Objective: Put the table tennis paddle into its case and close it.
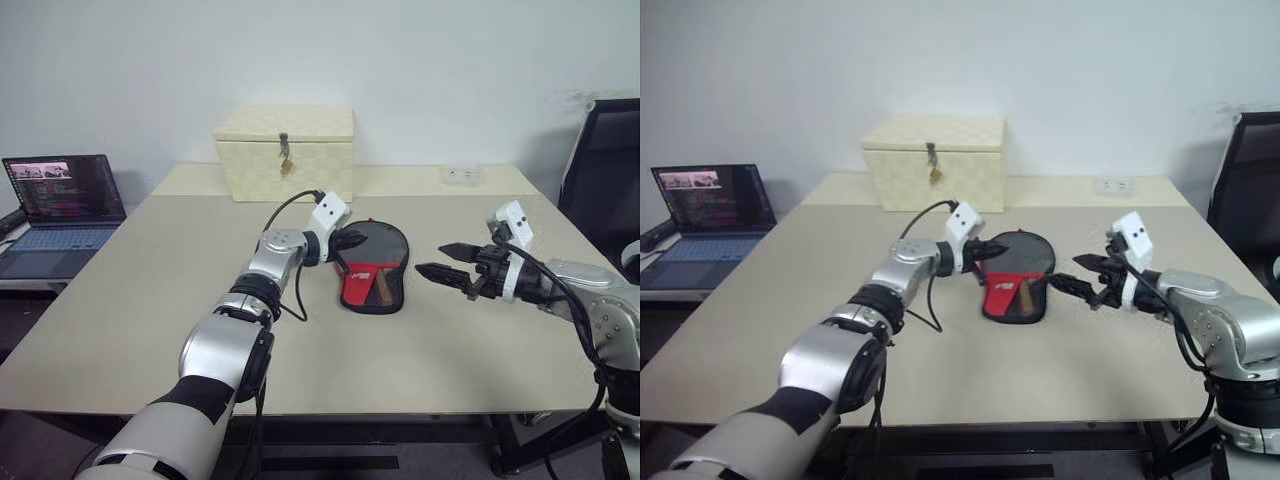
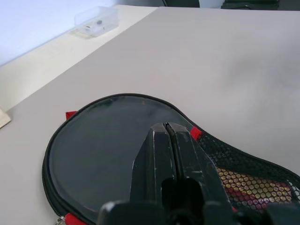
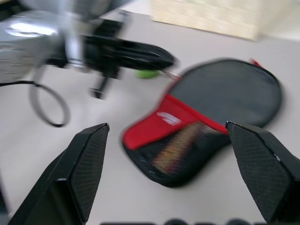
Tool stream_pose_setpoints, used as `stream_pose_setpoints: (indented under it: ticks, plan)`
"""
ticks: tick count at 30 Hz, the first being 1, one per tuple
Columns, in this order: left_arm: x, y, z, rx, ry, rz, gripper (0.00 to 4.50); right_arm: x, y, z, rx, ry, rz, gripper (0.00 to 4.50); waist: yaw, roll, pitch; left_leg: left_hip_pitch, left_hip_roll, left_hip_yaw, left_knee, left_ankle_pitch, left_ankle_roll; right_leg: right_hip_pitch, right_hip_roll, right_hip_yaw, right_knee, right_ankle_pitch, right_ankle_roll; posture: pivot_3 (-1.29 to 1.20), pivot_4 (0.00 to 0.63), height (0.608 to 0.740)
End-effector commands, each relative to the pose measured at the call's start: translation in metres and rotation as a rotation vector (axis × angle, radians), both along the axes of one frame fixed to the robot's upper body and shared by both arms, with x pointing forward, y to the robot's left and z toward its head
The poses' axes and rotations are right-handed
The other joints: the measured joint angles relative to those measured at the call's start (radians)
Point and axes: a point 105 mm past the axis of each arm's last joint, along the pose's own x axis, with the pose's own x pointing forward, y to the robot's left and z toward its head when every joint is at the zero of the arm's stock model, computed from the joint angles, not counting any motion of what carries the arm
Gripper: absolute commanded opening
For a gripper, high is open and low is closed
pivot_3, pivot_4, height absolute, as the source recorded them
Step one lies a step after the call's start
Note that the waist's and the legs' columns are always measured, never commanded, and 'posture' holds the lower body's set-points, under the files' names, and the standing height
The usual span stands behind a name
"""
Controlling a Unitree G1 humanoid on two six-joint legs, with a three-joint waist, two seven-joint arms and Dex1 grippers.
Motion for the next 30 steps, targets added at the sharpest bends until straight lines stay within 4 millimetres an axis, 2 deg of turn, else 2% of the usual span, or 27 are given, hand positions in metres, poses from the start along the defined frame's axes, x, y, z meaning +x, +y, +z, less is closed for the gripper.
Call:
stream_pose_setpoints:
  ticks: [1, 3, 8, 13, 19, 25, 30]
  plan:
    - [-0.002, 0.021, 0.012, -0.062, -0.040, -0.013, 0.01, 0.017, -0.008, 0.004, -0.005, -0.030, -0.092, 4.43, -0.002, 0.000, 0.000, 0.000, 0.000, 0.000, 0.000, 0.000, 0.000, 0.000, 0.000, 0.000, 0.000, 0.000, 0.000, 0.00, 0.150, 0.740]
    - [-0.008, 0.036, 0.008, -0.079, -0.032, -0.048, 0.01, 0.026, -0.006, -0.004, -0.014, -0.008, -0.108, 4.43, -0.007, 0.000, 0.000, 0.001, 0.001, 0.001, 0.000, 0.000, 0.000, 0.000, 0.000, 0.001, 0.000, 0.000, 0.000, 0.00, 0.150, 0.740]
    - [-0.037, 0.100, 0.000, -0.119, 0.007, -0.081, 0.01, 0.053, 0.011, -0.028, -0.063, 0.030, -0.125, 4.43, -0.023, 0.001, 0.000, 0.002, 0.003, 0.002, -0.001, 0.000, 0.000, -0.001, 0.000, 0.002, 0.001, 0.000, 0.000, 0.00, 0.150, 0.740]
    - [-0.068, 0.136, 0.006, -0.153, 0.023, -0.048, 0.01, 0.074, 0.023, -0.042, -0.036, 0.078, -0.142, 4.43, -0.014, 0.001, 0.000, 0.001, 0.003, 0.001, 0.000, 0.000, 0.000, -0.001, -0.001, 0.001, 0.001, 0.000, 0.000, 0.00, 0.150, 0.740]
    - [-0.089, 0.155, 0.009, -0.150, 0.028, 0.033, 0.01, 0.101, 0.026, -0.059, -0.035, 0.123, -0.235, 4.43, 0.000, 0.001, 0.000, 0.001, 0.002, 0.000, 0.001, 0.000, 0.000, 0.000, -0.002, 0.000, 0.002, 0.000, 0.000, 0.00, 0.150, 0.740]
    - [-0.096, 0.152, 0.010, -0.147, 0.024, 0.051, 0.01, 0.114, 0.024, -0.079, -0.088, 0.162, -0.290, 4.43, 0.003, 0.001, 0.000, 0.002, 0.002, 0.001, 0.001, 0.000, -0.001, 0.000, -0.002, 0.001, 0.002, 0.000, 0.000, 0.00, 0.150, 0.740]
    - [-0.098, 0.150, 0.013, -0.142, 0.015, 0.053, 0.01, 0.115, 0.027, -0.092, -0.126, 0.201, -0.274, 4.43, -0.001, 0.001, 0.000, 0.002, 0.003, 0.001, 0.001, 0.000, 0.000, 0.000, -0.002, 0.001, 0.002, 0.000, 0.000, 0.00, 0.150, 0.740]
